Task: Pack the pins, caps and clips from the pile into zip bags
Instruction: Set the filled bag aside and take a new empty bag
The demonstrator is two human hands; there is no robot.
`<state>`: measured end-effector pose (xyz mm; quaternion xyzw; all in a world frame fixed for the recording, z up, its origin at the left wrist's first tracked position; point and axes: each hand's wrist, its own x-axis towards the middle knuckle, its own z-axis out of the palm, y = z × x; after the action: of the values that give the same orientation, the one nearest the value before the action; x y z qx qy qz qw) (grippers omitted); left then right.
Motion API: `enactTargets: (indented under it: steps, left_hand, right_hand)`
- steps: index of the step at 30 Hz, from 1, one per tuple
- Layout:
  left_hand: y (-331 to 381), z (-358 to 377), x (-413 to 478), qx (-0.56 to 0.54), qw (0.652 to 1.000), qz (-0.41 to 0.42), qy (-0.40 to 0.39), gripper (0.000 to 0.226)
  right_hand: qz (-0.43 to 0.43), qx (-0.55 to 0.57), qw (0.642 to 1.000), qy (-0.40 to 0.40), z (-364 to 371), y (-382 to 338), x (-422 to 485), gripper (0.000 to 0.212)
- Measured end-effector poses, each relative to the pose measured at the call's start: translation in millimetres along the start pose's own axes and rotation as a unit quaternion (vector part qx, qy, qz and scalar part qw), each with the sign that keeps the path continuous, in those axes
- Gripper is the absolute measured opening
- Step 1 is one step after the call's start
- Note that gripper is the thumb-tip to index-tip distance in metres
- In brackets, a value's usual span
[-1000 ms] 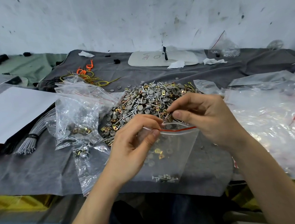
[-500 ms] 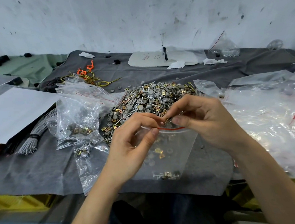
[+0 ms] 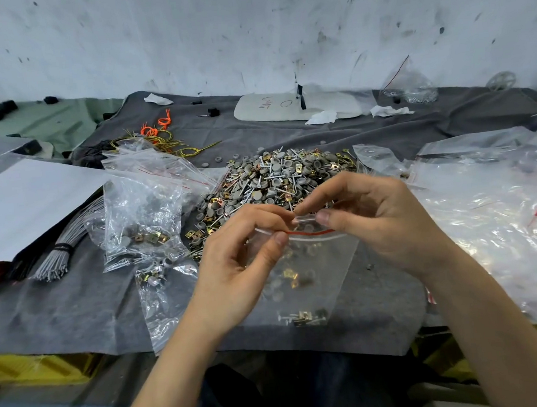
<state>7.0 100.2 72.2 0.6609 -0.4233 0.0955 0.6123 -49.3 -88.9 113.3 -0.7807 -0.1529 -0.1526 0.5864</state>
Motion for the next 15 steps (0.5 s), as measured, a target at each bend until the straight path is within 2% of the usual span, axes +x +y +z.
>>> enactTargets:
  steps: [4,7,11,15]
  left_hand:
    - [-3.1,-5.4,-1.9,-0.014,1.0,-0.004,0.004,0.007]
    - [-4.8,-11.8,-4.3,-0.032,0.999,-0.02,0.016,0.008]
    - [-5.9,-20.8,-8.0,-0.024,0.999,-0.025,0.029,0.005]
    - [-5.7,-31.8,-11.6,-0.022,0.997,-0.053,0.06,0.006]
  right_hand:
    - [0.0,0.014,0.997,0.079,-4.3,7.5,1.8,0.017]
    - [0.075,-0.047,0.989,0.121,-5.7,32.9,8.5,0.025]
    - [0.198,-0.215,0.954,0.064,1.5,91.5,10.9,0.011]
    - [0.241,-0.325,0.912,0.06,8.6,134.7,3.1,0.016]
